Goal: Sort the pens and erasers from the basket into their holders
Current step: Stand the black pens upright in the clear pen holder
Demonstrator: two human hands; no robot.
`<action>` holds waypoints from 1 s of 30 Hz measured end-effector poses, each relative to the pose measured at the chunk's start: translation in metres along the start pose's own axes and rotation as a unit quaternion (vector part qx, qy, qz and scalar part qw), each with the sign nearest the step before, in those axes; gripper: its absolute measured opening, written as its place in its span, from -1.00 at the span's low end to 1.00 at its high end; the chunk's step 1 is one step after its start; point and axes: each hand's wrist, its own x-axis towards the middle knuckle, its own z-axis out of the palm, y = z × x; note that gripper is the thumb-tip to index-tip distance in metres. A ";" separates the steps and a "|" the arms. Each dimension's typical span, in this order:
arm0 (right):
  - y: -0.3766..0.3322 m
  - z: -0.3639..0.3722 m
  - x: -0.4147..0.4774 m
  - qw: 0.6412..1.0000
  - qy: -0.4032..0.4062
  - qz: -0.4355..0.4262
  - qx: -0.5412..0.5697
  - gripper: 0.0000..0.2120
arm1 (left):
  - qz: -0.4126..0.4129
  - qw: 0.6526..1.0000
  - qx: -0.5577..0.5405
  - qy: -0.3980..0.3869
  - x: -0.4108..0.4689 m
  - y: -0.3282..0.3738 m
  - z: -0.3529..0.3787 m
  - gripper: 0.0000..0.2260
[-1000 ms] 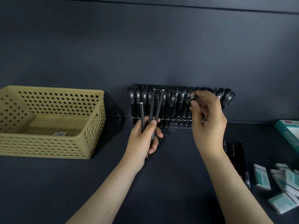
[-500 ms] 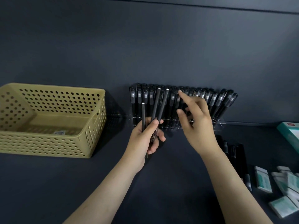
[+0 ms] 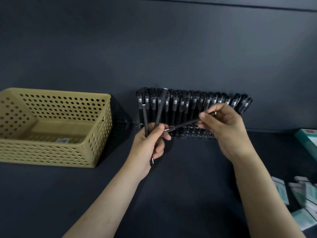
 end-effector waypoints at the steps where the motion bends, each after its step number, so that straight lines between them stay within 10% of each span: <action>1: -0.001 -0.006 0.000 0.998 -0.037 0.025 -0.036 -0.86 | 0.005 1.000 -0.006 0.009 0.001 0.001 -0.001 -0.86; 7: 0.000 -0.010 -0.005 0.938 -0.183 0.041 -0.292 -0.88 | -0.004 0.999 0.048 0.020 0.001 0.002 -0.002 -0.79; 30: -0.004 -0.011 -0.003 0.980 -0.100 -0.121 -0.122 -0.42 | 0.086 0.994 0.059 0.021 -0.012 -0.002 0.010 -0.70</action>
